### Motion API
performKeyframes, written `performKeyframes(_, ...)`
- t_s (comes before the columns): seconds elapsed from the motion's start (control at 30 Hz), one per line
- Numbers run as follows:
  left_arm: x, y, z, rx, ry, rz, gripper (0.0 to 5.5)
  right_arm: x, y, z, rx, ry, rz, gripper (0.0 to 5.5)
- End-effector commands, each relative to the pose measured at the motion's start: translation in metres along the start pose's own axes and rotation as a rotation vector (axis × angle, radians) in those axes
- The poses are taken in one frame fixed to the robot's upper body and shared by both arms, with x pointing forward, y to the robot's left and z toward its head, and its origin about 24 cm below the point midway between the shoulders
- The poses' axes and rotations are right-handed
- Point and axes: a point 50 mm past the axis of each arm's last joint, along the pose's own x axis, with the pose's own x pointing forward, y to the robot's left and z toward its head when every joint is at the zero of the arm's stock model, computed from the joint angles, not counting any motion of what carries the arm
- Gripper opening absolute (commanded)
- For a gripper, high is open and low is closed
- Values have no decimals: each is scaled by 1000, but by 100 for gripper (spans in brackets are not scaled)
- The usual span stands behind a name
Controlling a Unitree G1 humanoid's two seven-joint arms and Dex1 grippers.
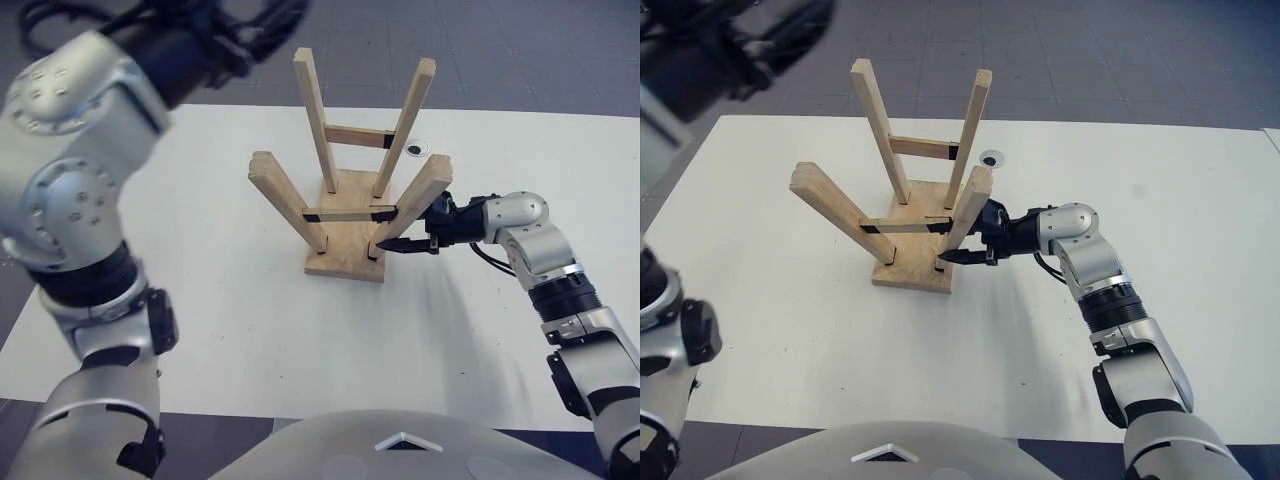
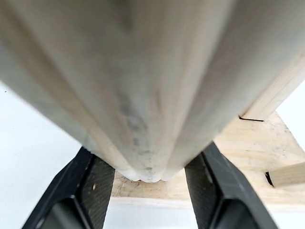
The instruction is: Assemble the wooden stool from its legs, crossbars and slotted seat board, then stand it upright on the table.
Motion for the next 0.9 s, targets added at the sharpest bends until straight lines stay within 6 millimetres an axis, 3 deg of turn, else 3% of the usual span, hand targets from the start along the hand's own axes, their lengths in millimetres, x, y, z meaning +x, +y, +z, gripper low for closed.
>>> performKeyframes(0.03,14,-51,-15,143,150,-96,288,12,8,-25,113,126,11,203)
performKeyframes(0.13,9,-69,-41,320,279,-136,230,16,10,-26,126,130,4,203)
performKeyframes(0.33,-2,-80,-83,613,378,-121,128,18,12,-27,140,134,-6,203)
performKeyframes(0.53,-5,-94,-104,683,328,-154,14,18,13,-28,148,139,-9,203)
performKeyframes(0.77,-26,-96,-173,686,644,-320,10,19,14,-27,151,134,-12,203)
performKeyframes(0.9,-37,-106,-192,632,732,-403,10,19,14,-27,154,131,-18,203)
